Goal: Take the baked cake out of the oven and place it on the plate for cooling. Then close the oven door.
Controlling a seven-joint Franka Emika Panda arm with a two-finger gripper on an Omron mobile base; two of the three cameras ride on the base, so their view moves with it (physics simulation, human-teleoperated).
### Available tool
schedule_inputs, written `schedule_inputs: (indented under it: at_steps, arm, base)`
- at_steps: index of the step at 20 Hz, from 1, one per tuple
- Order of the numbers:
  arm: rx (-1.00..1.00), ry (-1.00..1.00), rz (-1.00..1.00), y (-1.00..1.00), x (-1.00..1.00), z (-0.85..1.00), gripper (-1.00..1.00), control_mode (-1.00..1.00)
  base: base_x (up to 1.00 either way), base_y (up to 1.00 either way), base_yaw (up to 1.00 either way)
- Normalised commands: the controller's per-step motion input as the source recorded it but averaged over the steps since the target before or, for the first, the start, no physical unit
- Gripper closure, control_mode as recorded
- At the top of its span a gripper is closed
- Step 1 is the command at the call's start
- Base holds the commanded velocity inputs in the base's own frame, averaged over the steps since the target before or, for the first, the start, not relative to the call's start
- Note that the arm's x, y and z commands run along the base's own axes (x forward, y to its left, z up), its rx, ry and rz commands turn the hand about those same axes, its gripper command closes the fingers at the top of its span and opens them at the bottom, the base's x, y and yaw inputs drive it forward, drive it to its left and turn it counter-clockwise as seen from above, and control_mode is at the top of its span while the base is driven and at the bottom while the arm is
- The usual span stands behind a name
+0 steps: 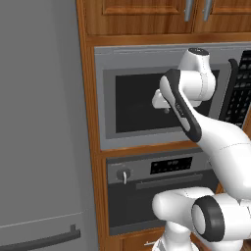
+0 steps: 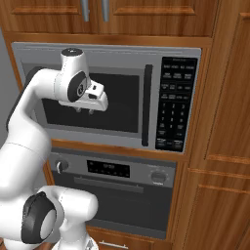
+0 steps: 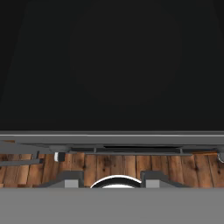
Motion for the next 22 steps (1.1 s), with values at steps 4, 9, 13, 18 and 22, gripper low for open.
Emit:
schedule_inputs:
  at_steps: [4, 9, 13, 18, 22]
  arm:
    - [0.0, 0.0, 0.0, 0.0, 0.0, 0.0, -1.0, 1.0]
    - [0.0, 0.0, 0.0, 0.0, 0.0, 0.0, -1.0, 1.0]
    - [0.0, 0.0, 0.0, 0.0, 0.0, 0.0, -1.0, 1.0]
    - [0.0, 0.0, 0.0, 0.0, 0.0, 0.0, -1.0, 1.0]
    - [0.0, 0.0, 0.0, 0.0, 0.0, 0.0, -1.0, 1.0]
  base:
    - [0.0, 0.0, 0.0]
    - [0.0, 0.0, 0.0]
    - [0.02, -0.01, 0.0]
    - [0.0, -0.15, 0.01]
    - [-0.04, -0.26, 0.05]
